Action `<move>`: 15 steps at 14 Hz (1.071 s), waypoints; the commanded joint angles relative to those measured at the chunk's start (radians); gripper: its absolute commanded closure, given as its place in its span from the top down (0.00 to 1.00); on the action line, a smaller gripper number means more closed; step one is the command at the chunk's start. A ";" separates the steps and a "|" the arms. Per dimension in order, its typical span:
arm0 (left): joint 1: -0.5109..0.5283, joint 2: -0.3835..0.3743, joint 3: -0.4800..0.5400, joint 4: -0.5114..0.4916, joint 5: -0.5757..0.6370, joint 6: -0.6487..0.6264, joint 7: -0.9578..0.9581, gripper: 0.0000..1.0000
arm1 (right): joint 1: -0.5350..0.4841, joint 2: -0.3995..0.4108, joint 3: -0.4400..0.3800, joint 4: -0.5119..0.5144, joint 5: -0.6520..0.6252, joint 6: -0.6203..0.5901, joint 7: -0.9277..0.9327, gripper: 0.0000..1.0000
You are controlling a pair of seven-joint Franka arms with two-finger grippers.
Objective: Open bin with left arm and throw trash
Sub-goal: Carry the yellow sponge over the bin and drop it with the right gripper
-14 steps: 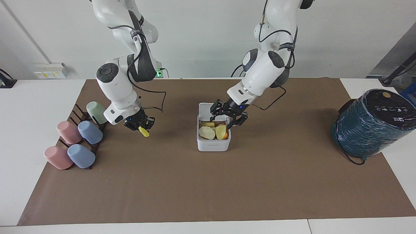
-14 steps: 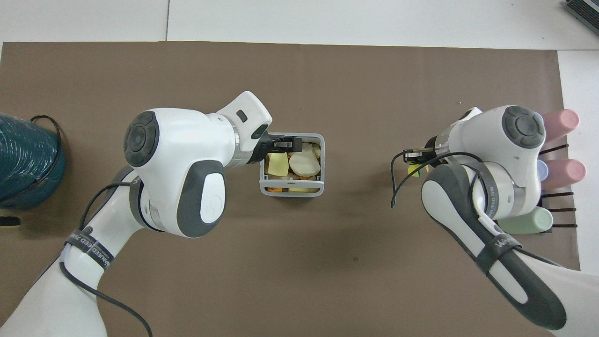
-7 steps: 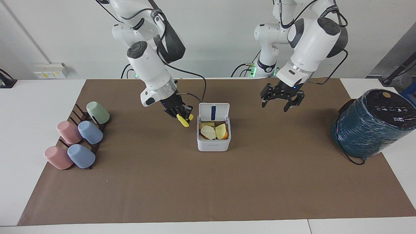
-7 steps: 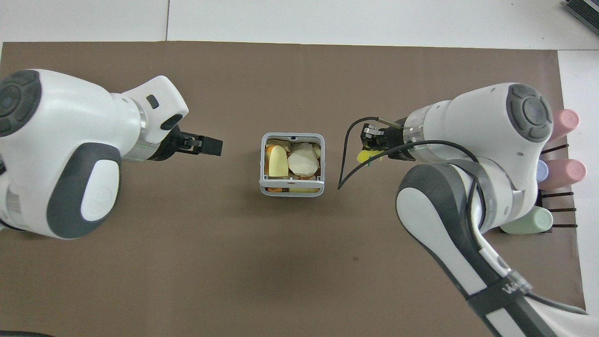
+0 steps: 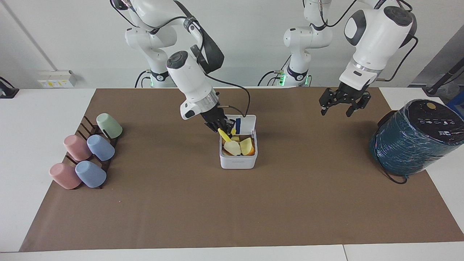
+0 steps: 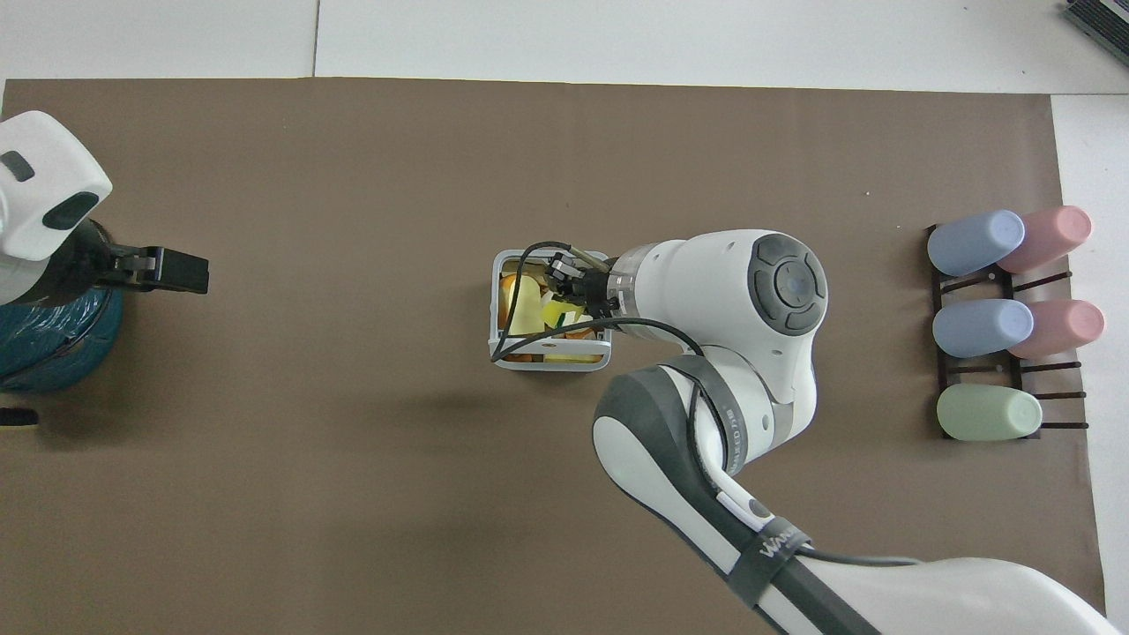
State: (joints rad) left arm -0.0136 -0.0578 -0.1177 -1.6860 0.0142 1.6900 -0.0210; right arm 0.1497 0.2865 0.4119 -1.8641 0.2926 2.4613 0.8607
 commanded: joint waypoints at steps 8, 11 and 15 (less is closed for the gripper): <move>0.003 0.128 -0.007 0.324 0.027 -0.254 0.000 1.00 | -0.015 -0.036 -0.011 0.003 -0.083 0.022 -0.008 1.00; 0.000 0.119 -0.007 0.315 0.020 -0.245 0.000 1.00 | -0.106 -0.088 -0.010 0.006 -0.396 -0.010 -0.086 1.00; -0.002 0.116 -0.008 0.302 0.010 -0.218 -0.002 1.00 | -0.269 -0.196 -0.007 0.013 -0.448 -0.175 -0.356 1.00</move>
State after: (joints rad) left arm -0.0133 0.0509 -0.1245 -1.4037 0.0187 1.4740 -0.0210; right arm -0.0527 0.1528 0.3919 -1.8436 -0.1440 2.3525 0.6117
